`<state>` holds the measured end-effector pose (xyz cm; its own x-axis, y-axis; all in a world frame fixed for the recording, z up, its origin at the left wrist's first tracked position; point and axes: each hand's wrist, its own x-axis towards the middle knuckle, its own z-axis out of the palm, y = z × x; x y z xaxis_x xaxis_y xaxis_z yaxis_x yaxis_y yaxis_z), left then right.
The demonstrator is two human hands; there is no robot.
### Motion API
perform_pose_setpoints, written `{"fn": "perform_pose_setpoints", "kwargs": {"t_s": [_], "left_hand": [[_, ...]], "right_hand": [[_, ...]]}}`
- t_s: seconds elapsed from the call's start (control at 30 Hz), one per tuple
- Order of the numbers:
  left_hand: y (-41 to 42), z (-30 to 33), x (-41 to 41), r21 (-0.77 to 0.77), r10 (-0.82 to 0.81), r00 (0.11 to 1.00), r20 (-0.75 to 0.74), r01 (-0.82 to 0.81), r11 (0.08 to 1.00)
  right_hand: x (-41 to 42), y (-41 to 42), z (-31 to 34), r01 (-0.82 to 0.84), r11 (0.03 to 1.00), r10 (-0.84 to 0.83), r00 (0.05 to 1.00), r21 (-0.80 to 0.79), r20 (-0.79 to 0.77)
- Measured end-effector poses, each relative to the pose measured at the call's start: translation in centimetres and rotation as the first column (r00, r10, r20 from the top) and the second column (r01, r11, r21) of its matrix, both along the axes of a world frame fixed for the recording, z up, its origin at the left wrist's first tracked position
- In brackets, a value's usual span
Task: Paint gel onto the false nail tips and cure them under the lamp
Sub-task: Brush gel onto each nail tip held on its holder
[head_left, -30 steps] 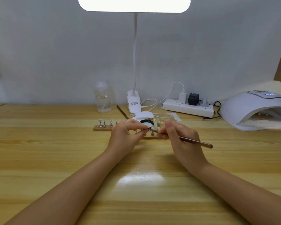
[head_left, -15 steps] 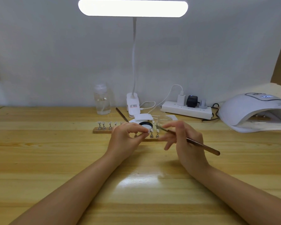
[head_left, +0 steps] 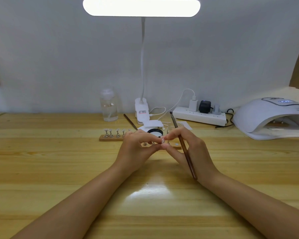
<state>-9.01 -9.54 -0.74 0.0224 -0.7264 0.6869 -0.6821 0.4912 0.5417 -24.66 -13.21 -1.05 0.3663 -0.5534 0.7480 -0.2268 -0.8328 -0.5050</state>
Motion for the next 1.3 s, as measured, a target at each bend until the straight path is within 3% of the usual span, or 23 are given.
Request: {"fn": "perform_pose_setpoints", "kwargs": {"t_s": [0.17, 0.3, 0.57, 0.97, 1.17, 1.3], "left_hand": [[0.2, 0.3, 0.0, 0.006, 0.010, 1.000, 0.000, -0.010, 1.000], [-0.5, -0.1, 0.6, 0.088, 0.124, 0.992, 0.002, -0.124, 0.988], [-1.4, -0.9, 1.1, 0.357, 0.229, 0.972, 0.053, -0.233, 0.905], [-1.5, -1.0, 1.3, 0.355, 0.246, 0.969, 0.018, -0.236, 0.905], [-1.3, -0.9, 1.3, 0.328, 0.227, 0.974, 0.022, -0.222, 0.918], [-1.2, -0.8, 1.2, 0.318, 0.202, 0.979, -0.016, -0.187, 0.930]], "right_hand": [[-0.1, -0.2, 0.0, 0.024, 1.000, -0.024, 0.998, 0.015, 0.049], [-1.0, -1.1, 0.3, 0.121, 0.992, -0.123, 0.990, 0.042, 0.061], [-2.0, -2.8, -0.1, 0.251, 0.967, -0.243, 0.959, 0.036, -0.143], [-2.0, -3.0, -0.3, 0.283, 0.959, -0.274, 0.928, -0.001, -0.254], [-3.3, -2.7, 1.0, 0.335, 0.942, -0.336, 0.933, -0.036, -0.124], [-5.3, -3.4, 1.7, 0.331, 0.943, -0.316, 0.921, 0.030, -0.230]]}}
